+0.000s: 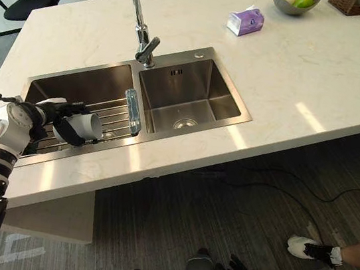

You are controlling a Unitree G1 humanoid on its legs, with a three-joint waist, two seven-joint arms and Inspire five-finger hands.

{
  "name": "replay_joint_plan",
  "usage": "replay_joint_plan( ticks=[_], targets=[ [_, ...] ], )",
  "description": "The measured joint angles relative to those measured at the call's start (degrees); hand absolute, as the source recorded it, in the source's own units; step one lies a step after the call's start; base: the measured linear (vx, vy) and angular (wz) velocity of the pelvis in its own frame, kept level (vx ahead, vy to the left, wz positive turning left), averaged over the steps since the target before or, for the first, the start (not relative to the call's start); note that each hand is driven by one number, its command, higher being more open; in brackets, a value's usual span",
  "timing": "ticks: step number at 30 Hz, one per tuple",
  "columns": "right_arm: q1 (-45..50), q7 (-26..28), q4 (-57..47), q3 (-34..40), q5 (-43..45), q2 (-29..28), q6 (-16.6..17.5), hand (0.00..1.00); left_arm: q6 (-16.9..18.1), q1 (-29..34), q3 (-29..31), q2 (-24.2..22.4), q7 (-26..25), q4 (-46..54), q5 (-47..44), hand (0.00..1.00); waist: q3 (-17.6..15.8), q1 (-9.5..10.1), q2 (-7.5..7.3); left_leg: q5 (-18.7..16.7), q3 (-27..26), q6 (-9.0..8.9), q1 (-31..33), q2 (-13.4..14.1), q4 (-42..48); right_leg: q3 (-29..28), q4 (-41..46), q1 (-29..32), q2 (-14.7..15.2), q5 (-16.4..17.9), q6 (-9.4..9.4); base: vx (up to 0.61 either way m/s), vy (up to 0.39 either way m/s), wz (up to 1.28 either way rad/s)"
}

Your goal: Walk over to the sink, pick up the cup, carry it to the dishwasher, place the cup inside the dishwasher, then close the dishwasher door

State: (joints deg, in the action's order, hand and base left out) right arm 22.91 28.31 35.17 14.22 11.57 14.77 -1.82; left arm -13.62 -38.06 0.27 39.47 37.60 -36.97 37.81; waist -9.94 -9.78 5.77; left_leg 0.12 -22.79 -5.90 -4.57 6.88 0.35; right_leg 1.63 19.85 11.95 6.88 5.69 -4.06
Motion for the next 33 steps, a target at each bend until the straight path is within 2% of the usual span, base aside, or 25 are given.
replay_joint_plan(
  ticks=[5,8,13,19,22,23,25,26,28,30,31,33],
  targets=[
    [-0.16,0.00,0.25,-0.12,-0.26,-0.17,-0.02,1.00,0.60,0.61,2.18,-0.08,-1.24,-1.69,1.58,0.00,0.00,-0.34,-0.04,-0.05,-0.30,0.02,-0.80,0.36,0.06,-0.03,-0.61,-0.87,-0.33,-0.14,0.08,-0.01,-0.003,-0.01],
    [-0.16,0.00,0.33,-0.80,-0.27,-0.20,-0.05,1.00,0.42,1.94,2.85,-0.10,-4.18,-1.82,1.20,0.00,0.03,-0.38,-0.02,-0.09,-0.54,-0.06,-1.35,0.85,-0.19,0.06,-1.64,-1.71,-0.82,-0.49,0.21,0.01,-0.005,-0.03],
    [-0.19,-0.06,0.84,-1.14,-0.22,-0.66,0.41,1.00,0.75,4.03,3.00,-0.38,-17.54,-3.76,-4.72,0.00,0.06,-0.43,0.02,-0.14,-0.62,-0.23,-1.47,1.27,-0.27,0.24,-2.90,-2.35,-1.22,-1.12,0.31,0.00,0.000,0.00],
    [0.18,-2.49,2.72,-1.14,-0.50,-1.35,3.91,1.00,2.61,5.65,5.07,-3.31,-30.69,-2.19,-15.42,0.00,0.10,0.40,-0.06,-0.16,-0.04,-0.27,-2.24,1.15,-0.04,1.37,-3.24,-4.23,-0.78,-1.20,0.24,0.01,0.007,0.08],
    [0.49,-7.01,3.10,-1.18,-2.59,-2.31,6.29,1.00,4.29,9.90,7.35,-6.18,-39.43,7.98,-23.26,0.00,0.14,1.32,-0.14,-0.15,1.21,-0.25,-2.66,1.12,0.28,2.47,-3.21,-5.49,-0.46,-0.92,0.30,-0.02,-0.004,0.18],
    [0.50,-8.12,3.28,-1.19,-2.89,-2.57,6.77,1.00,4.63,10.77,7.36,-6.49,-40.47,9.83,-24.76,0.00,0.14,1.34,-0.14,-0.15,1.65,-0.24,-2.87,1.12,0.33,2.89,-3.22,-6.00,-0.35,-0.79,0.33,-0.03,-0.012,0.28],
    [0.66,-14.40,3.92,-1.14,-5.27,-3.91,9.04,1.00,5.82,15.06,9.50,-9.07,-44.08,18.96,-32.76,0.00,0.28,2.21,-0.24,-0.19,2.68,-0.24,-4.00,1.04,0.33,3.92,-3.12,-7.62,-0.02,-0.04,0.26,-0.03,-0.016,0.25],
    [0.79,-15.92,3.92,-1.12,-5.88,-4.26,9.51,1.00,6.28,16.33,10.21,-10.02,-44.97,21.41,-34.44,0.00,0.33,2.46,-0.26,-0.21,2.98,-0.25,-4.15,1.05,0.35,4.24,-3.16,-7.99,0.03,0.05,0.28,-0.03,-0.019,0.24],
    [1.81,-21.40,3.57,-0.76,-7.77,-6.30,11.29,1.00,8.36,22.49,13.07,-14.79,-48.12,32.17,-40.80,0.00,1.54,3.71,-0.30,-0.26,4.05,-0.25,-3.99,1.14,0.34,5.30,-3.68,-8.71,0.11,0.11,0.29,0.00,-0.017,0.25],
    [2.80,-23.41,2.58,0.38,-9.09,-7.83,11.51,1.00,9.02,27.11,14.45,-18.22,-49.47,38.82,-43.01,0.00,2.25,4.07,-0.39,-0.28,5.05,-0.10,-4.14,1.23,0.35,6.29,-4.41,-9.78,0.12,0.08,0.25,0.03,-0.012,0.26],
    [3.32,-24.29,2.33,1.52,-9.52,-9.45,11.54,1.00,9.83,31.36,15.11,-21.36,-50.72,43.98,-43.54,0.00,3.13,4.43,-0.54,-0.33,5.66,-0.03,-4.30,1.36,0.34,7.05,-5.19,-10.75,0.05,0.01,0.19,0.04,-0.009,0.24],
    [3.55,-24.52,2.32,2.35,-9.62,-10.62,11.58,1.00,10.39,34.71,15.20,-23.33,-51.65,47.57,-43.55,0.00,3.72,4.94,-0.73,-0.40,6.28,0.05,-4.65,1.43,0.34,7.77,-5.92,-11.85,0.02,-0.04,0.12,0.03,-0.005,0.21]
  ],
)
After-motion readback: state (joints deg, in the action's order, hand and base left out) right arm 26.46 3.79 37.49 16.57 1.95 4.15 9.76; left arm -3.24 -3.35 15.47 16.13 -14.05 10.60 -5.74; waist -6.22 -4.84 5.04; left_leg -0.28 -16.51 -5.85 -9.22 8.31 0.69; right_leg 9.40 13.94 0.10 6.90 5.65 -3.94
